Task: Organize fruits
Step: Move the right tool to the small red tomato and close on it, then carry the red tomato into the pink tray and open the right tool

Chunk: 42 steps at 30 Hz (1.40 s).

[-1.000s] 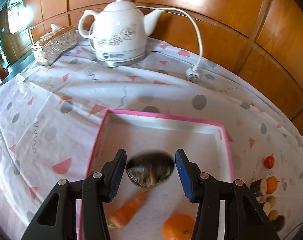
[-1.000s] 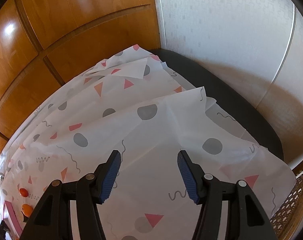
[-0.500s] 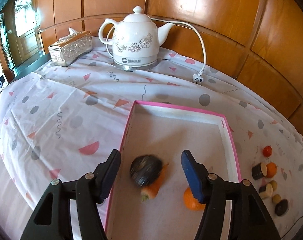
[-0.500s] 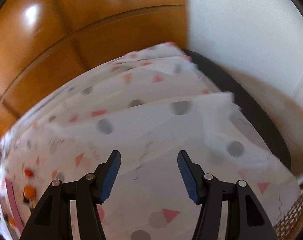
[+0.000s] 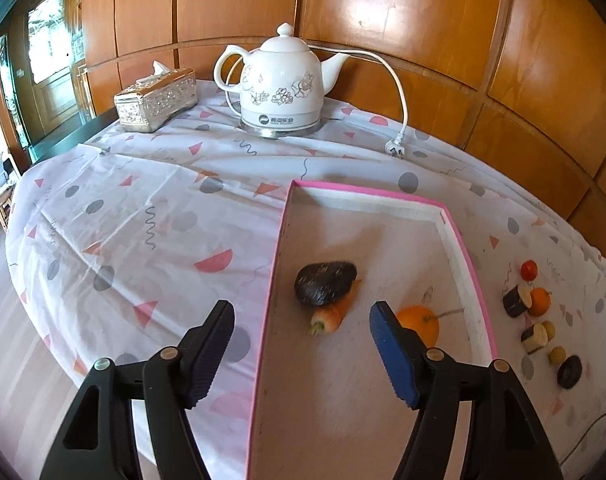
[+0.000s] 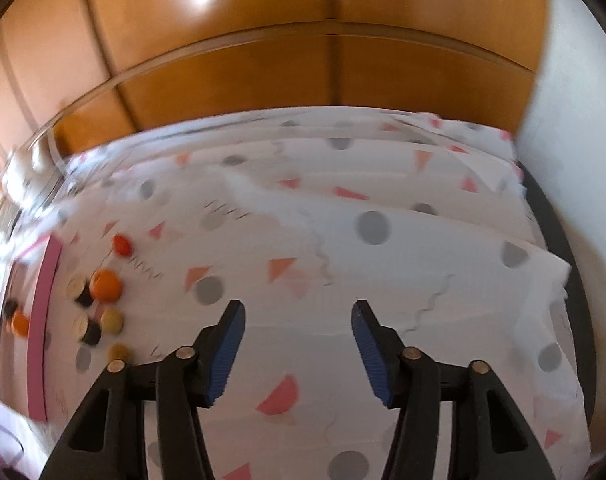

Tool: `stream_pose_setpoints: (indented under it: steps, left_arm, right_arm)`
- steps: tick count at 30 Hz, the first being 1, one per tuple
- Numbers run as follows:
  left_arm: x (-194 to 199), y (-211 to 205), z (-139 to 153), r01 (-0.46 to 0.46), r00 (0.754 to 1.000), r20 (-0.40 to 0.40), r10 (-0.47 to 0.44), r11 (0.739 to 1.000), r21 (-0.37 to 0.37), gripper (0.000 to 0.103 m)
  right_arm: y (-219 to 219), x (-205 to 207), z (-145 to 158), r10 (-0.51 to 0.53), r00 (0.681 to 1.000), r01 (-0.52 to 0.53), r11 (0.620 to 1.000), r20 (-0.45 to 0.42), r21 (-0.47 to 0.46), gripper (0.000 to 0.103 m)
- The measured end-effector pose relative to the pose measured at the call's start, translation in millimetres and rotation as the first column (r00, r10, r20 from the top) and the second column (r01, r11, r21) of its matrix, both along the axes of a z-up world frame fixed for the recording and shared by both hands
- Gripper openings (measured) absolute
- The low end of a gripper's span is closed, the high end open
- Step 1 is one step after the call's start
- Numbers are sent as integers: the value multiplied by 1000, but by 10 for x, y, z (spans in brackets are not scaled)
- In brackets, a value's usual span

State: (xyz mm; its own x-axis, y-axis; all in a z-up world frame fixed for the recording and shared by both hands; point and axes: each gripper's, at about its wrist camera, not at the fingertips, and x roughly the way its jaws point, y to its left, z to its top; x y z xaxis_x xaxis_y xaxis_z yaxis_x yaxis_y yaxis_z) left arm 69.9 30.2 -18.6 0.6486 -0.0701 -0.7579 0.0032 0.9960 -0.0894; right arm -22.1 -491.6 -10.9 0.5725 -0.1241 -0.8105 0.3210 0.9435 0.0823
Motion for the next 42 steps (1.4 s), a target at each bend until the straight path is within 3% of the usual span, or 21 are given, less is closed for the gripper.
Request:
stream_pose_setpoints:
  steps: [6,10,18,25,35,36,37,42]
  left_arm:
    - [-180,43,-15,-2,1000,11,1,1000,19,82]
    - [-264,45,-42,0,1000,13,0,1000,27,84]
    - [-401,108,-23,-34,998,45,32,999,36,101]
    - [-443,224,-80,-80,997,25,79,996,46,103]
    - [-488,230,-66,-80,996,46,77,994,69,103]
    - [-486,236,-69,-81,996,44,78,994,69,103]
    - [-481,235,-74,-83,996,41,80,994,69,103]
    - [-470,239,-79,-88,996,40,85,994,61,103]
  right_arm:
    - [365,124,-73,148,988,-149,989,-41,1,46]
    - [604,230,-88,214,975,-215,977,-68,-3,42]
    - [1182,678,-18,311,950,-310,950,-39,18,41]
    - [1459,1224,-146,305,952,-303,952,-38,48,41]
    - [1624,1767,-508,268,954,-267,963,-135,28,41]
    - [1633,1803,-559,262,953,-261,965,-153,23,39]
    - [1638,1827,-595,263,952,-262,965,-159,26,26]
    - [1645,1794,-563,266,956,-267,964,-127,10,26]
